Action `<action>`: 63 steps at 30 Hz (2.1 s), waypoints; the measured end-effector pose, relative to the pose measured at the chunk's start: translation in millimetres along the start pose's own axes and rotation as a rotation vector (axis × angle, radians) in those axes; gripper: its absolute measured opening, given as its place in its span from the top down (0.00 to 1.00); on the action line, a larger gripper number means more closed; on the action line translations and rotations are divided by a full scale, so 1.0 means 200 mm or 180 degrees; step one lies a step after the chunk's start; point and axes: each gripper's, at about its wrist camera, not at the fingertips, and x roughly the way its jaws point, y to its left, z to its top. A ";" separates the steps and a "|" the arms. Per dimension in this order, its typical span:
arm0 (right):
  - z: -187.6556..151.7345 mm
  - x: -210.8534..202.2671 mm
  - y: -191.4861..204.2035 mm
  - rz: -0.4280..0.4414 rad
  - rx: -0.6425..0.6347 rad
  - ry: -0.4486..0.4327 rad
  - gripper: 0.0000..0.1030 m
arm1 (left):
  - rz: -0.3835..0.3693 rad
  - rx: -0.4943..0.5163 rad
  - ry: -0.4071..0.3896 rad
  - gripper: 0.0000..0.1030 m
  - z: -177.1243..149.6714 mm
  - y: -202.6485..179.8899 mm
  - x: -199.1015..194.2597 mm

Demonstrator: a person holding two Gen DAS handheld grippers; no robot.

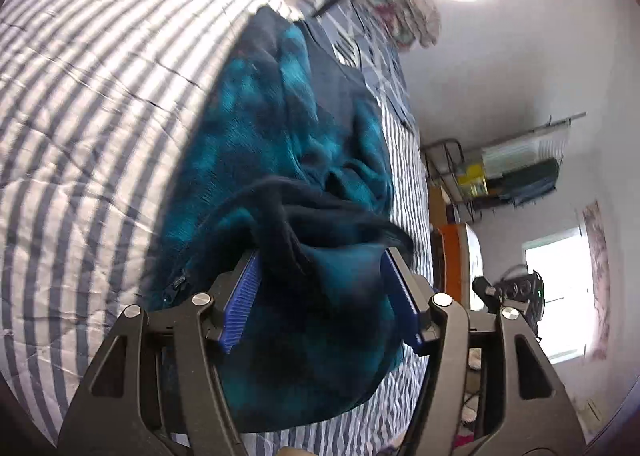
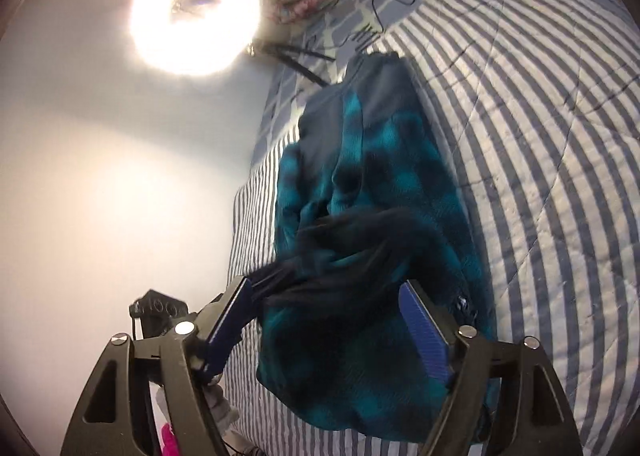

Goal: Fold large clothes
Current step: 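Lay the folded hem on the shirt body and release with both grippers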

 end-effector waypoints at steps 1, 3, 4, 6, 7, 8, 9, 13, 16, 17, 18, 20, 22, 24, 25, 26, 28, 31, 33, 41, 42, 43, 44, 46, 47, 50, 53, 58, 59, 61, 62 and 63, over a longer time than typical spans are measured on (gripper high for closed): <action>0.00 -0.02 0.01 0.0002 -0.0038 -0.0024 0.35 | -0.0013 -0.0017 -0.0024 0.40 0.00 0.00 -0.02; -0.04 -0.04 0.06 -0.0096 -0.0299 0.0003 0.56 | 0.0014 0.0088 -0.0159 0.40 -0.01 -0.01 -0.09; -0.07 -0.03 0.11 -0.0252 -0.0559 0.0070 0.65 | 0.0078 0.0231 -0.0245 0.40 -0.03 -0.03 -0.13; -0.17 -0.01 0.18 -0.0414 -0.0968 0.0179 0.70 | 0.0156 0.0565 -0.0258 0.40 -0.09 -0.08 -0.16; -0.23 0.02 0.22 -0.0442 -0.1195 0.0243 0.71 | 0.0218 0.0751 -0.0223 0.40 -0.14 -0.10 -0.16; -0.27 0.03 0.25 -0.0431 -0.1354 0.0282 0.72 | 0.0248 0.0877 -0.0184 0.42 -0.18 -0.12 -0.14; -0.33 0.06 0.27 -0.0420 -0.1537 0.0309 0.72 | 0.0284 0.1031 -0.0123 0.46 -0.23 -0.14 -0.12; -0.42 0.21 0.33 -0.0434 -0.1880 0.0350 0.72 | 0.0466 0.1500 0.0046 0.55 -0.34 -0.22 0.04; -0.38 0.33 0.33 -0.0461 -0.1870 0.0371 0.72 | 0.0607 0.1592 0.0090 0.55 -0.30 -0.23 0.19; -0.35 0.37 0.32 -0.0503 -0.1844 0.0360 0.72 | 0.0697 0.1599 0.0074 0.55 -0.27 -0.22 0.23; -0.30 0.41 0.29 -0.0638 -0.1834 0.0321 0.71 | 0.0851 0.1623 0.0032 0.55 -0.24 -0.20 0.29; -0.22 0.51 0.22 -0.0978 -0.1764 0.0316 0.71 | 0.1085 0.1630 0.0036 0.66 -0.16 -0.16 0.39; -0.17 0.55 0.12 -0.0901 -0.1473 0.0334 0.72 | 0.1151 0.1479 0.0042 0.83 -0.09 -0.09 0.46; -0.18 0.52 0.07 -0.0782 -0.1289 0.0222 0.72 | 0.1041 0.1293 0.0025 0.90 -0.05 -0.04 0.45; -0.19 0.51 0.07 -0.0787 -0.1307 0.0212 0.72 | 0.1002 0.1264 0.0042 0.90 -0.05 -0.03 0.45; -0.20 0.51 0.08 -0.0799 -0.1332 0.0227 0.71 | 0.0995 0.1296 0.0056 0.90 -0.06 -0.03 0.44; -0.19 0.47 0.12 -0.0737 -0.1366 0.0298 0.70 | 0.0993 0.1450 0.0118 0.90 -0.08 -0.06 0.41; -0.15 0.36 0.16 -0.0472 -0.1372 0.0264 0.67 | 0.0888 0.1541 0.0152 0.90 -0.05 -0.11 0.32; -0.07 0.24 0.18 -0.0359 -0.1368 0.0119 0.67 | 0.0784 0.1508 0.0084 0.87 -0.01 -0.13 0.25; 0.05 0.20 0.16 -0.0911 -0.1537 0.0155 0.63 | 0.0623 0.1379 -0.0215 0.81 0.27 -0.18 0.00; 0.05 0.22 0.13 -0.1033 -0.1536 0.0180 0.54 | 0.0598 0.1348 -0.0212 0.81 0.29 -0.18 -0.02; 0.05 0.23 0.09 -0.1138 -0.1495 0.0195 0.37 | 0.0576 0.1316 -0.0220 0.81 0.30 -0.17 -0.04; 0.05 0.23 0.07 -0.1167 -0.1453 0.0183 0.34 | 0.0554 0.1304 -0.0226 0.81 0.30 -0.17 -0.04; 0.05 0.24 0.00 -0.1133 -0.1340 0.0148 0.34 | 0.0496 0.1319 -0.0168 0.81 0.28 -0.16 -0.04; 0.04 0.23 -0.03 -0.1104 -0.1293 0.0133 0.35 | 0.0490 0.1330 -0.0125 0.81 0.25 -0.15 -0.03; 0.05 0.25 -0.07 -0.0974 -0.1152 0.0060 0.60 | 0.0540 0.1383 0.0064 0.81 0.18 -0.12 0.08; 0.05 0.27 -0.03 -0.0939 -0.1099 0.0038 0.80 | 0.0589 0.1359 0.0150 0.81 0.12 -0.09 0.17; 0.13 0.24 0.08 -0.1297 -0.1159 0.0016 0.83 | 0.0963 0.1405 0.0055 0.81 0.08 -0.05 0.29; 0.14 0.26 0.07 -0.1391 -0.1140 0.0064 0.82 | 0.1036 0.1449 0.0035 0.83 0.07 -0.05 0.31; 0.13 0.33 0.05 -0.1700 -0.1236 0.0186 0.77 | 0.1090 0.1480 -0.0032 0.85 0.05 -0.05 0.32; 0.12 0.32 0.05 -0.1688 -0.1277 0.0152 0.73 | 0.1088 0.1477 -0.0055 0.85 0.04 -0.05 0.32; 0.11 0.28 0.07 -0.1559 -0.1299 0.0069 0.71 | 0.1075 0.1484 -0.0087 0.85 0.04 -0.05 0.30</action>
